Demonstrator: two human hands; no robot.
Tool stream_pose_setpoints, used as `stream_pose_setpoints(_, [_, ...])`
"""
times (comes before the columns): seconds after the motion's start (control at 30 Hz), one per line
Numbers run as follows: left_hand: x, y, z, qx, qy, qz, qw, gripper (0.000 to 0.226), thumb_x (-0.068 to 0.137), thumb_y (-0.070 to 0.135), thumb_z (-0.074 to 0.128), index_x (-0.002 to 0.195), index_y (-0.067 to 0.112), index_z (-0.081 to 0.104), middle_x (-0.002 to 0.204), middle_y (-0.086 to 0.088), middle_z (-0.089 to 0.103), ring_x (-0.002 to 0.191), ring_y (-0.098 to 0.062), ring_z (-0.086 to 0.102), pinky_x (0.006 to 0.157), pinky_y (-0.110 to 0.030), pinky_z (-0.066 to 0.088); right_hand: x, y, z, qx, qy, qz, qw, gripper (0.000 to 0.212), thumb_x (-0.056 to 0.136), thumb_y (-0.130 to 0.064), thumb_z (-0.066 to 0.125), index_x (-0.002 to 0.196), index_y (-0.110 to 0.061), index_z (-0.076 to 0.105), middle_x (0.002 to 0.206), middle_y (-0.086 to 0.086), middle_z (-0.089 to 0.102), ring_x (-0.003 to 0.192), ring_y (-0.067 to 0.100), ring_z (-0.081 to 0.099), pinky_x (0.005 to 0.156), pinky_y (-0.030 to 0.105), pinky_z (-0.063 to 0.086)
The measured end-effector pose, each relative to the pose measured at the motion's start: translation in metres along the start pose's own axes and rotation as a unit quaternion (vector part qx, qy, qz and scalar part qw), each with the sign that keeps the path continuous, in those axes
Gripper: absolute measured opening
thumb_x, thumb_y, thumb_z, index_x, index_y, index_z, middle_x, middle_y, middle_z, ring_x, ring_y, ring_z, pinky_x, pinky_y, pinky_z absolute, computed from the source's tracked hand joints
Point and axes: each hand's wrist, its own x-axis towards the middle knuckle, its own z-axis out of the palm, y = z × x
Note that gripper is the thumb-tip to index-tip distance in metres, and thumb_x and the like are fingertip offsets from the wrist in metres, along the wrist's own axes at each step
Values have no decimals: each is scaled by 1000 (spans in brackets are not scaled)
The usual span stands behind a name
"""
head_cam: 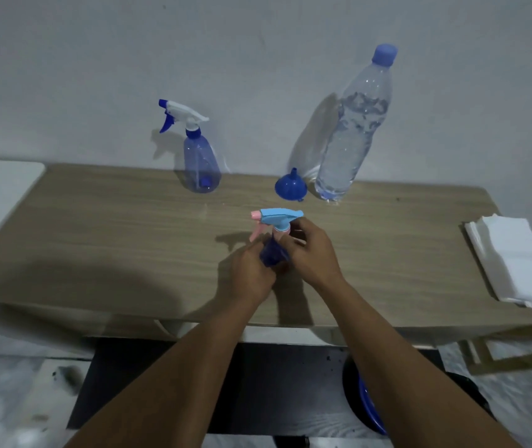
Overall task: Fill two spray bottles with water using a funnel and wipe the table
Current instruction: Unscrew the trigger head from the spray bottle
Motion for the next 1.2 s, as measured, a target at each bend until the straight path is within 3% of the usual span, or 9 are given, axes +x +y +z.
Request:
stream_pose_setpoints(0.1, [-3,0,-1,32,-22,2,999,29,84,13,67,112,16,65,103,1,66,93,-15,60,61,-12,31,3,-4,0,9,29,17,999,39,81,-31,81,112,-20,59,98,-12,69,88,-2,65,79,21,56])
stream_pose_setpoints(0.23, [-2,2,-4,23,-31,15,999,26,81,12,71,107,14,67,91,0,67,75,-16,60,54,-4,34,6,-2,-3,15,8,10,1000,22,88,-24,75,106,-16,64,97,-8,70,89,4,66,82,24,54])
stream_pose_setpoints(0.33, [1,6,-6,-18,-40,15,999,26,83,15,75,108,13,68,83,5,59,56,1,46,55,1,35,5,1,-6,24,-6,-2,1000,12,93,-17,69,105,-16,66,95,-8,70,89,4,65,83,24,51])
stream_pose_setpoints(0.47, [-1,9,-10,-35,-45,-8,998,24,84,12,74,106,13,66,81,5,57,63,-5,53,51,1,36,2,-3,-5,21,17,25,999,38,86,-30,78,117,-22,58,102,-13,67,90,-5,64,75,13,53])
stream_pose_setpoints(0.67, [-5,18,-17,-84,-69,14,994,45,84,10,73,128,16,63,96,5,61,58,10,48,56,4,35,-3,0,-5,-2,-2,-3,1000,29,94,-24,67,123,-18,63,105,-10,69,94,-3,65,83,17,54])
stream_pose_setpoints(0.83, [-7,17,-16,-107,-71,15,992,48,83,7,76,129,13,62,106,0,67,61,14,50,57,5,35,1,3,-6,-8,16,11,1000,33,90,-21,75,114,-18,53,94,-14,64,79,-14,62,65,4,47])
stream_pose_setpoints(0.97, [-4,14,-15,-95,-77,18,992,52,84,12,74,132,21,59,105,7,63,74,4,50,58,8,33,-2,5,-6,-4,1,-8,1000,27,94,-26,70,118,-15,60,103,-8,69,94,-3,64,76,9,51])
stream_pose_setpoints(1.1, [-4,13,-14,-101,-82,10,991,47,85,7,72,129,18,61,105,5,65,69,7,50,58,6,36,-4,5,-6,-6,-5,1,1000,41,92,-25,72,128,-19,54,99,-23,61,86,-21,60,71,1,46])
stream_pose_setpoints(1.2, [-2,13,-15,-93,-80,12,992,51,84,3,70,131,20,61,105,6,64,77,1,56,58,5,36,-1,6,-3,-19,5,4,1000,29,93,-24,70,118,-21,56,97,-21,62,85,-23,58,68,0,45])
